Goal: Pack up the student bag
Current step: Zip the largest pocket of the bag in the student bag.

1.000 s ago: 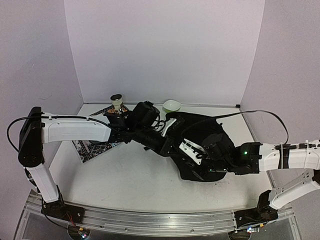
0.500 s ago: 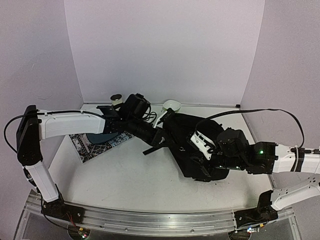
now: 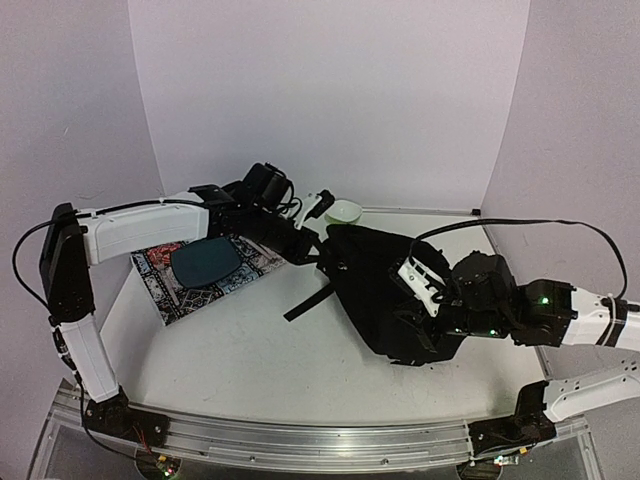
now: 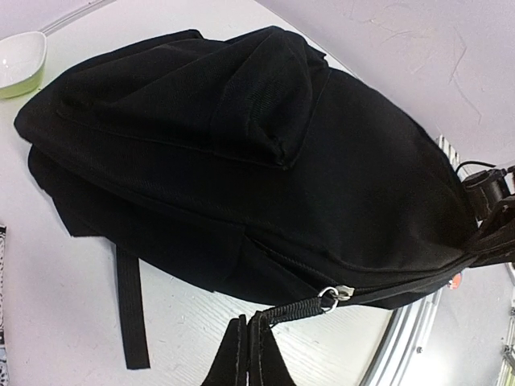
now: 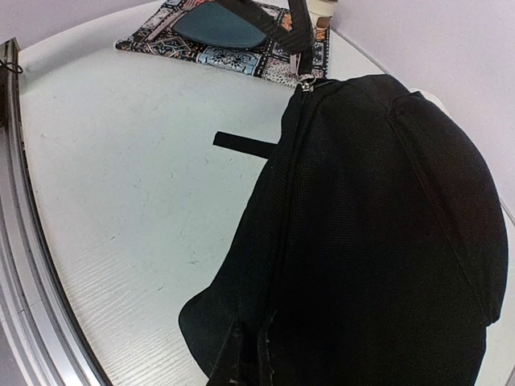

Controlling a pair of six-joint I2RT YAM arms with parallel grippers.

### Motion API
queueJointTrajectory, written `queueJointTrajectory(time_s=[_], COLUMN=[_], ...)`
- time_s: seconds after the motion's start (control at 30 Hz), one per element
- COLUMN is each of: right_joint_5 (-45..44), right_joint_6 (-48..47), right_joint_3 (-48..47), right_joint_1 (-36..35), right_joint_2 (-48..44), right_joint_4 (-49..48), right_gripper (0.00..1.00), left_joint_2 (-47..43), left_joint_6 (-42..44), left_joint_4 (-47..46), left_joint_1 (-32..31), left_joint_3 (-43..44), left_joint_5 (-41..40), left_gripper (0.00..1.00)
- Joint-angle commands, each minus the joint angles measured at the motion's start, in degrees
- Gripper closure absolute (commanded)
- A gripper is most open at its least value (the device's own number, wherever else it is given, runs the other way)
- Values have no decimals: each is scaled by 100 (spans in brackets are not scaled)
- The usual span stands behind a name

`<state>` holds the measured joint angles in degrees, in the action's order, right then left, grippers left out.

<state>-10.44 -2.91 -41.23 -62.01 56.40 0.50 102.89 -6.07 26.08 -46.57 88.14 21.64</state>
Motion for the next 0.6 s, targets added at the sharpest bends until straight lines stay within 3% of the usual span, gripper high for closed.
queueJointTrajectory(time_s=[0.0, 0.37, 0.57], right_joint_5=[186, 556, 271], right_joint_6=[221, 542, 814], right_joint_3=[-216, -295, -441], right_joint_1=[-47, -42, -44], right_joint_2=[-527, -765, -345], right_joint_4=[784, 971, 864], right_gripper=[100, 100, 100], left_joint_2=[392, 1487, 1527], left_joint_6=[238, 280, -4], left_joint_4=[-95, -56, -31], left_joint_1=[529, 658, 604], left_joint_3=[370, 1254, 1572], left_joint_5=[-1636, -2300, -1485], left_gripper=[100, 100, 100])
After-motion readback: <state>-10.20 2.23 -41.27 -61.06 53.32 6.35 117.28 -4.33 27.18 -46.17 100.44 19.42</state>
